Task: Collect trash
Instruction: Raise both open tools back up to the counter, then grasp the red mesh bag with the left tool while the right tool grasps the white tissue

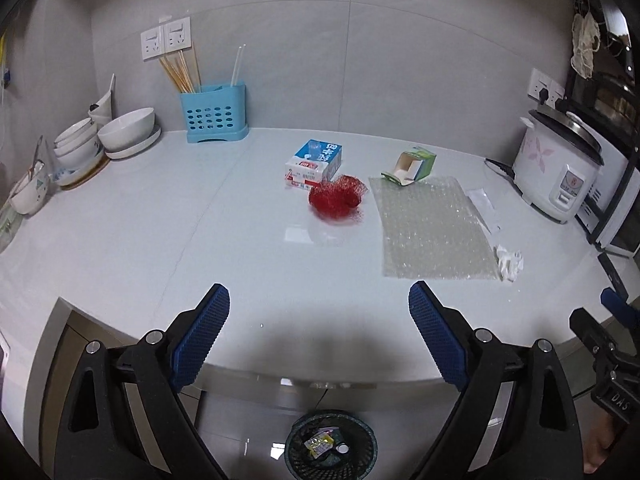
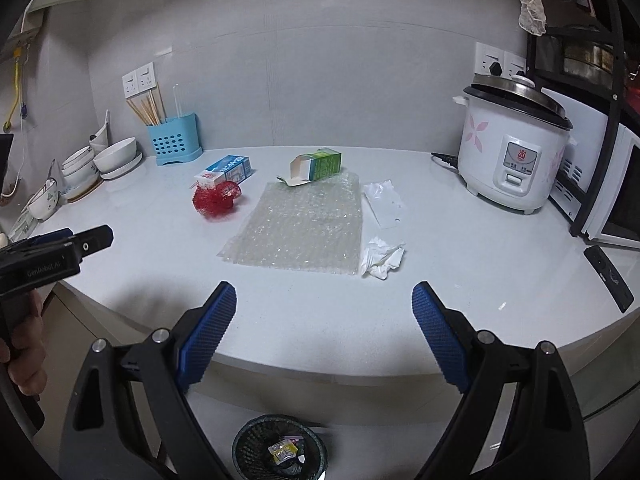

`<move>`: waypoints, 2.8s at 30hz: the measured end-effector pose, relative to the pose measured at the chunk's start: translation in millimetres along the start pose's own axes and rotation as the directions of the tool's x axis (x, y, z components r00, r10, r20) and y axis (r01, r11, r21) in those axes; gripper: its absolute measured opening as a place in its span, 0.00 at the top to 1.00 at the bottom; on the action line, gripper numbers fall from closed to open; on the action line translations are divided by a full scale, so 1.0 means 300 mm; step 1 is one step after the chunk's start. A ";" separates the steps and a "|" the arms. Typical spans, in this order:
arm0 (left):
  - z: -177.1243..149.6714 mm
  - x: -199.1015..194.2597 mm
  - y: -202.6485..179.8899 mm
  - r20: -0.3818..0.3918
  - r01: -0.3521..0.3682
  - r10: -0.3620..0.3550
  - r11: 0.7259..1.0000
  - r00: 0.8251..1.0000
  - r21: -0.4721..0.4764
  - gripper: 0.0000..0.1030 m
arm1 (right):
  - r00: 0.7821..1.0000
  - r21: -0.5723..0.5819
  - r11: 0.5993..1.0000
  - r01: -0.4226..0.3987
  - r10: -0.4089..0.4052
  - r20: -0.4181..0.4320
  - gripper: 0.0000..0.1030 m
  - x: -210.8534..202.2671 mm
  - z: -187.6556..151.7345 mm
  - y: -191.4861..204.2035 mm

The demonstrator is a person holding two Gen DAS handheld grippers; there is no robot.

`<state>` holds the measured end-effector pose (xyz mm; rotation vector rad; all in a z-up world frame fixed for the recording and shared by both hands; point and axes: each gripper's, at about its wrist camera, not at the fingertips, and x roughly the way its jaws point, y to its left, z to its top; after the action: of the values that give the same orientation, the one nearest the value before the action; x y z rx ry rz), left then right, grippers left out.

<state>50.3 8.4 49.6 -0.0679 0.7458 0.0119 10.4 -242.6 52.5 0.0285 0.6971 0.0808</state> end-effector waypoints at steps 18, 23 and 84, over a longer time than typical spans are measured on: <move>0.246 0.408 -0.001 -0.097 -0.055 0.052 0.998 0.994 -0.031 0.10 | 0.975 0.072 0.990 0.123 -0.107 -0.195 0.17 0.399 0.140 -0.176; 0.283 0.543 -0.011 -0.133 -0.054 0.051 0.998 0.990 -0.019 0.10 | 0.963 0.063 0.990 0.127 -0.108 -0.246 0.23 0.511 0.131 -0.197; 0.220 0.414 -0.067 -0.164 0.047 -0.047 0.999 0.985 -0.003 0.57 | 0.984 0.098 0.993 0.063 -0.045 -0.175 0.70 0.400 0.075 -0.137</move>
<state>186.9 -9.1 14.7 -0.0867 0.9089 -0.0397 119.1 -273.4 -9.1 0.1028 0.8742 -0.0055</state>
